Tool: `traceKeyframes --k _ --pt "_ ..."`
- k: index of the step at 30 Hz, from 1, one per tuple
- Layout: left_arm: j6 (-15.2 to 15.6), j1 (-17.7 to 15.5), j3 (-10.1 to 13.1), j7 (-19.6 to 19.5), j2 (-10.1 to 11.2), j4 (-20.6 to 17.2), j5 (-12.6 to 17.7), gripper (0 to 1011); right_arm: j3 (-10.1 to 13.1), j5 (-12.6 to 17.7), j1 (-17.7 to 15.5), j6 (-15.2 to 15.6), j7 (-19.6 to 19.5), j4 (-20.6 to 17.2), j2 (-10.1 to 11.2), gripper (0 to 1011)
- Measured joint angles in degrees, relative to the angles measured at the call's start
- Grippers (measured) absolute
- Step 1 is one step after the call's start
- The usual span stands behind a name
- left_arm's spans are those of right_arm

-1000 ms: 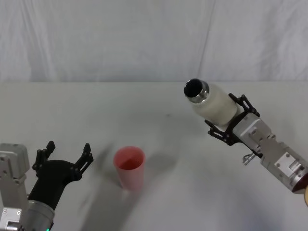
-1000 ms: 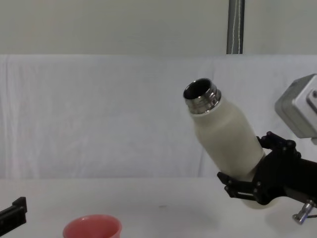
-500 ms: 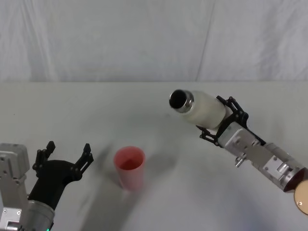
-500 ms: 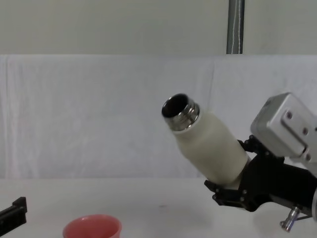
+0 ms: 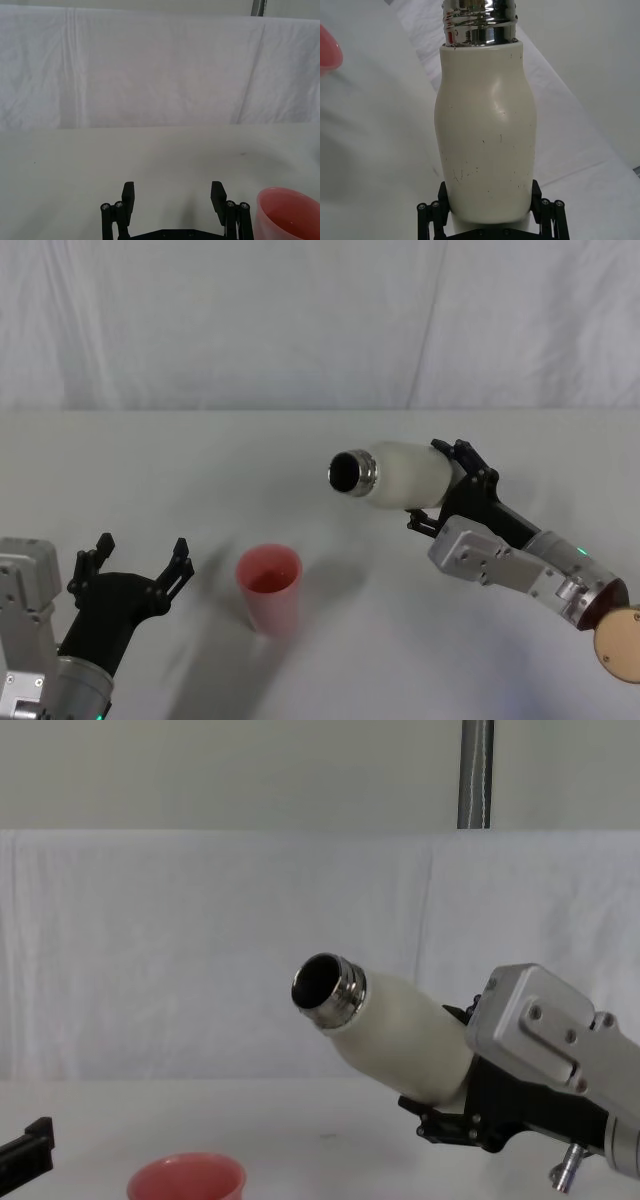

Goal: Grasp the thermos with one hand and pour water into the cup lid.

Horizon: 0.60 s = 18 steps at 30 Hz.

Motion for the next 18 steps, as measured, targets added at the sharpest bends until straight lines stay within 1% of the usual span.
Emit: traceKeyframes --k 4,14,18 --pt "0.0 0.0 0.0 0.0 0.0 0.0 0.0 1001 -0.8 -0.9 1.0 -0.6 -0.5 1.5 -0.1 952" --pt "0.0 0.0 0.0 0.0 0.0 0.0 0.0 1001 -2.3 -2.3 2.8 -1.4 -1.5 3.8 -0.7 952" --pt "0.0 0.0 0.0 0.0 0.0 0.0 0.0 1001 -3.2 -3.4 3.7 -1.9 -2.0 4.8 -1.0 952"
